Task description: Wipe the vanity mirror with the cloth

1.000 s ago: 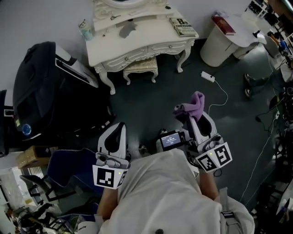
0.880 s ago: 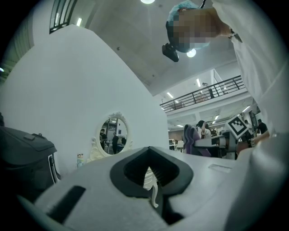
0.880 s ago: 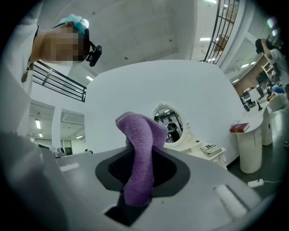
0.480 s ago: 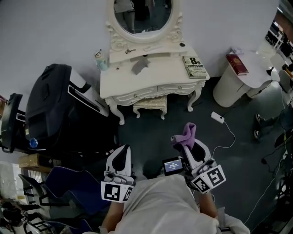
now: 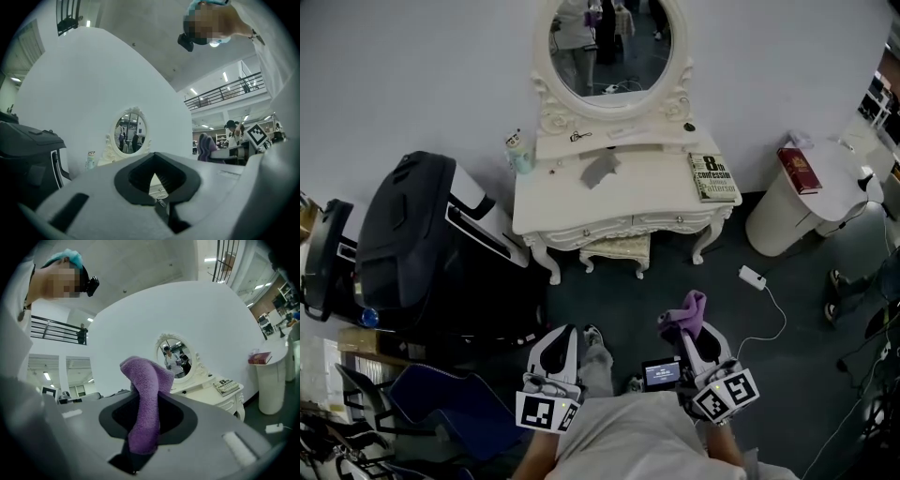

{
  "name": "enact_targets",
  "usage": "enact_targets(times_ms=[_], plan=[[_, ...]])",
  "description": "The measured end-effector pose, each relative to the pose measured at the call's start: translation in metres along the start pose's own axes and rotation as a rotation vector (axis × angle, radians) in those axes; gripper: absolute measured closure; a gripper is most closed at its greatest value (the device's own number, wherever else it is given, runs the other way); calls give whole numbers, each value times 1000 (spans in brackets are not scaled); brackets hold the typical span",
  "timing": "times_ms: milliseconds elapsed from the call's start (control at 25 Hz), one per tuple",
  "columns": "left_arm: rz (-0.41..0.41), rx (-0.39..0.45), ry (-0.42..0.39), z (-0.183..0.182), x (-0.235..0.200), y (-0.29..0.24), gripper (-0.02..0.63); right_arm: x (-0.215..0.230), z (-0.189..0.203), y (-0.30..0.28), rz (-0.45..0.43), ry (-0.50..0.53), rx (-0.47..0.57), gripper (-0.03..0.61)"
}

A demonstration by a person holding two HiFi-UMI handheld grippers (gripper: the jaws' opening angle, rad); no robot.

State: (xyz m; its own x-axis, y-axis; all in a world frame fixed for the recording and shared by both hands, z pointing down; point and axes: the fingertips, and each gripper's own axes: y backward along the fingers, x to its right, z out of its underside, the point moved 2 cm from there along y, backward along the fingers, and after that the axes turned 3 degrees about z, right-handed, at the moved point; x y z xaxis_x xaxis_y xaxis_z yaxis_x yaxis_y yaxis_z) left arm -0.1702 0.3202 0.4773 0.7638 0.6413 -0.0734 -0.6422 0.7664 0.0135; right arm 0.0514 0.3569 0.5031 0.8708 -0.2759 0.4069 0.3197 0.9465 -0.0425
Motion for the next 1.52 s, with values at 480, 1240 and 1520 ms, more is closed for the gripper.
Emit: enact_targets(times_ms=[480,1240,1520], plan=[[206,93,-1,-27,-88,-141,606,26,-59,-128,132,88,69,479],[272,121,6,-37,-184,-213,607,26,-70,-260,186,71,83,477],[262,124,64,-41,-198,-248,607,78,-72,-268,254,46,59,477]])
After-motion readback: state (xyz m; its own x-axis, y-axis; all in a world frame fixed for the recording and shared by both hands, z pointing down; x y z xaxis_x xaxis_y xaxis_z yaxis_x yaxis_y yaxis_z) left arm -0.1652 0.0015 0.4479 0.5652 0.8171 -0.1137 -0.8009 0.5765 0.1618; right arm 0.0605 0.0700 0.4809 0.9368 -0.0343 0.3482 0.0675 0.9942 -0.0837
